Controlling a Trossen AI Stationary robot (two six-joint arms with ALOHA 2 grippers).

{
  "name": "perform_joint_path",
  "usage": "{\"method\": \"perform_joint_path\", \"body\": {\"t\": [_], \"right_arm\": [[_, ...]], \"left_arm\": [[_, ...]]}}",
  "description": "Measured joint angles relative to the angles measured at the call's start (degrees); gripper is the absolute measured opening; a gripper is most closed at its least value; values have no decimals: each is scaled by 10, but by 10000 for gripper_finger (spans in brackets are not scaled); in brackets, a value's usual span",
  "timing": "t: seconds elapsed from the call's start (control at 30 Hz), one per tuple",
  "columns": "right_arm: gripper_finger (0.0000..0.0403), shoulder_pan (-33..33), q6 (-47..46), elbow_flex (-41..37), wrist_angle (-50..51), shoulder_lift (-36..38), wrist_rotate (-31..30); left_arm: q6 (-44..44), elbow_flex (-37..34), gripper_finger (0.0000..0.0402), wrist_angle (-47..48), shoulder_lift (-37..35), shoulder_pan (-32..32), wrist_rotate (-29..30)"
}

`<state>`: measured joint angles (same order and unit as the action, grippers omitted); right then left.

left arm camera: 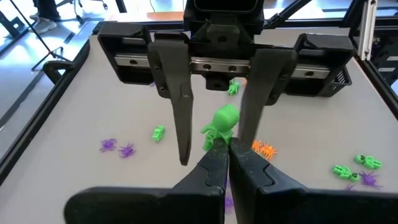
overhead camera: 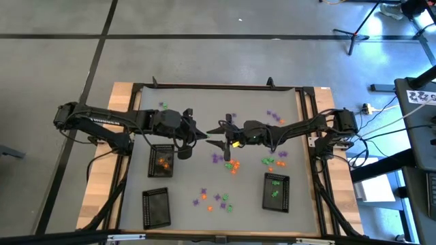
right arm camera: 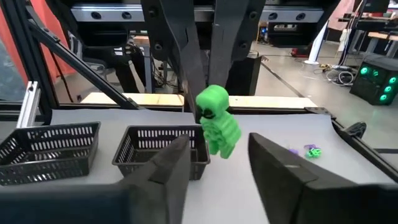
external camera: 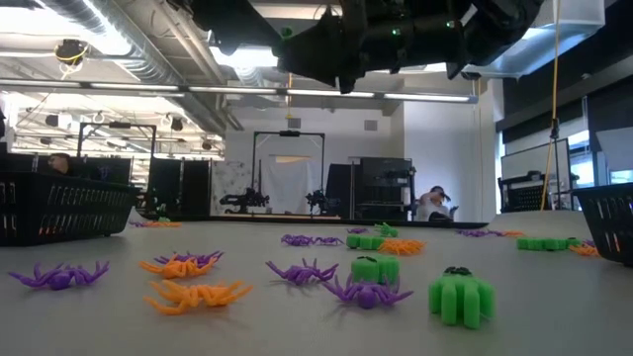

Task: Sort Halloween decoration
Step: Put the green skeleton toy into the bottom right black basket

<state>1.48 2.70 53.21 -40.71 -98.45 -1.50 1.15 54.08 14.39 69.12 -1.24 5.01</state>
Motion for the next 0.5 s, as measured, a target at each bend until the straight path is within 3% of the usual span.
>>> {"method": "perform_joint_path", "body": {"t": [0.33,0.5], "right_arm": [[21,0,7,0,3,0,0],[12,0,10,0,6,0,0]], "left_arm": [[2,0,0,1,0,-5,0],[10,0,0,1,0,-5,0]]}}
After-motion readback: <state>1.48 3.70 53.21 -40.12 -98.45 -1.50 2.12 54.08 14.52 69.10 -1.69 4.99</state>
